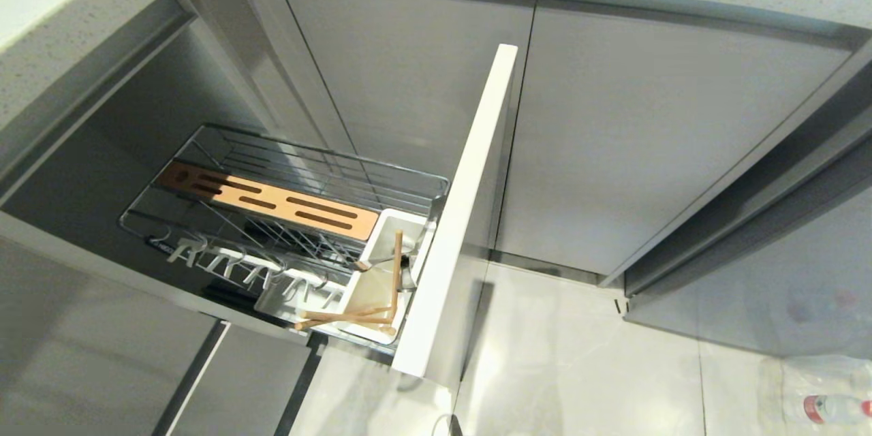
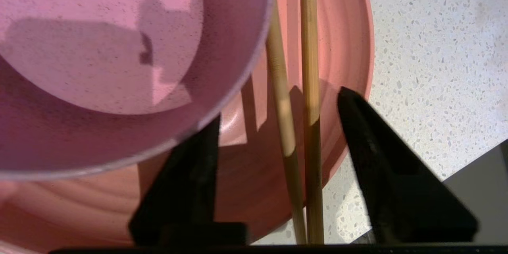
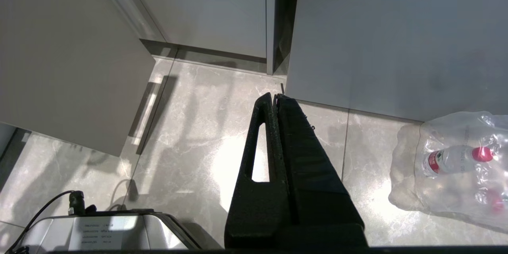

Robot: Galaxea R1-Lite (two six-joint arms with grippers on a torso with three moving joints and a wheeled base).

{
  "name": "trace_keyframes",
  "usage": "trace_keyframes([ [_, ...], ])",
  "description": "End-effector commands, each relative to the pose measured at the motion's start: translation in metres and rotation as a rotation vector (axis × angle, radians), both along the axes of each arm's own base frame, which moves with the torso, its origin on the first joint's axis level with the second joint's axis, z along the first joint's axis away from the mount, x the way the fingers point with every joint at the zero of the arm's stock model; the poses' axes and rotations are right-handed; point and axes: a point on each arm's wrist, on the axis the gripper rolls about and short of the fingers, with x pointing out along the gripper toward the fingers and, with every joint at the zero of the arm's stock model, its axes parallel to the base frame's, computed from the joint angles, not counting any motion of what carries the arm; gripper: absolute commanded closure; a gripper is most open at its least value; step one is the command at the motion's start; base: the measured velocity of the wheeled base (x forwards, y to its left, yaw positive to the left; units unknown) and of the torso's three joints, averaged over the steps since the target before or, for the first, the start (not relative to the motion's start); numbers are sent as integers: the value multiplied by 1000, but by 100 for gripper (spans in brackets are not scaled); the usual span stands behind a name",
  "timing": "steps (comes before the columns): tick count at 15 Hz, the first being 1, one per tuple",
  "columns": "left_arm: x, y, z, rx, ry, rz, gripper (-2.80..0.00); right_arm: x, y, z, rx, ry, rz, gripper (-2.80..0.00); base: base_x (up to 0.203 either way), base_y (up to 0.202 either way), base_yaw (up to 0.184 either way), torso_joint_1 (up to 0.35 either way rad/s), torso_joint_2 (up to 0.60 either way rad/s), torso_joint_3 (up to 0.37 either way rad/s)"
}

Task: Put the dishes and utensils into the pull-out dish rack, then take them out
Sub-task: Close the cupboard

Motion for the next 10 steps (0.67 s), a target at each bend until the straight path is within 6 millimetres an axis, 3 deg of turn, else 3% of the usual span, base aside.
trace_keyframes([
  [1,-1,-1,1,-1,-5,-1,-280,0,0,0,0,2,0,0,0,0,0,0,0,0],
  [10,-13,-20,7,42,-45,-44,-280,0,0,0,0,2,0,0,0,0,0,0,0,0],
])
